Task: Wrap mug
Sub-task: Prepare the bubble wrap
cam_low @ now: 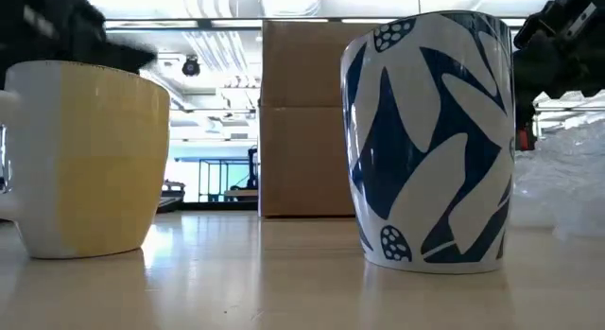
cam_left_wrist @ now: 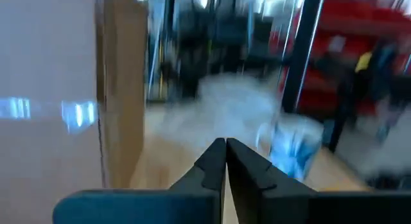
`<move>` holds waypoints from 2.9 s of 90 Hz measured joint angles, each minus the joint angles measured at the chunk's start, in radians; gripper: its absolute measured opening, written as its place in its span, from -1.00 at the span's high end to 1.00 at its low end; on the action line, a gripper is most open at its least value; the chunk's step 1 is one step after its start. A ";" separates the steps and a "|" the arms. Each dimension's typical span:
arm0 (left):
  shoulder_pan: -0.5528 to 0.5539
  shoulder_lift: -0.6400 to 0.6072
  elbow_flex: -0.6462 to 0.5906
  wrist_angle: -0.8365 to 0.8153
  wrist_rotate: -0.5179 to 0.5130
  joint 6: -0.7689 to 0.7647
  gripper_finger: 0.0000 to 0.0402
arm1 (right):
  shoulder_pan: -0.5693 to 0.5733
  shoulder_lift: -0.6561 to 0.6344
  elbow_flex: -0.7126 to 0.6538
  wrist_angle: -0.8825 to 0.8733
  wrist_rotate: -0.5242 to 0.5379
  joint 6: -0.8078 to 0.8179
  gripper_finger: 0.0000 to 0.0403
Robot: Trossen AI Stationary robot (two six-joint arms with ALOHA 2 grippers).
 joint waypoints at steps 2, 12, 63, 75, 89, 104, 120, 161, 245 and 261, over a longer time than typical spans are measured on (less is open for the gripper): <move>0.000 0.000 0.000 0.036 0.000 0.000 1.00 | 0.000 0.000 0.000 0.023 0.000 0.000 0.99; 0.000 0.000 0.000 0.215 -0.014 0.004 1.00 | 0.000 0.032 0.020 0.101 0.000 -0.018 0.99; 0.001 0.077 0.000 0.181 -0.214 0.024 1.00 | 0.071 0.968 0.567 -0.464 -0.017 -0.090 0.99; -0.002 0.123 0.000 0.167 -0.202 -0.033 1.00 | 0.075 1.191 0.630 -0.469 0.011 -0.091 0.99; -0.005 0.192 0.000 0.145 -0.146 -0.104 1.00 | 0.075 1.413 0.736 -0.467 0.023 -0.164 0.99; -0.010 0.292 0.018 0.120 -0.132 -0.130 1.00 | 0.061 1.588 0.924 -0.451 0.069 -0.372 0.99; -0.009 0.422 0.086 0.070 -0.132 -0.129 1.00 | 0.019 1.719 1.159 -0.452 0.071 -0.599 0.99; -0.014 0.715 0.343 -0.155 -0.090 -0.131 1.00 | 0.026 1.684 1.476 -0.683 0.034 -0.699 0.99; -0.002 1.286 0.574 -0.299 -0.092 -0.109 1.00 | 0.229 1.153 0.896 -1.196 -0.042 0.073 0.99; -0.001 1.227 0.560 -0.348 -0.093 -0.109 1.00 | 0.239 1.066 0.896 -1.369 -0.120 0.185 0.99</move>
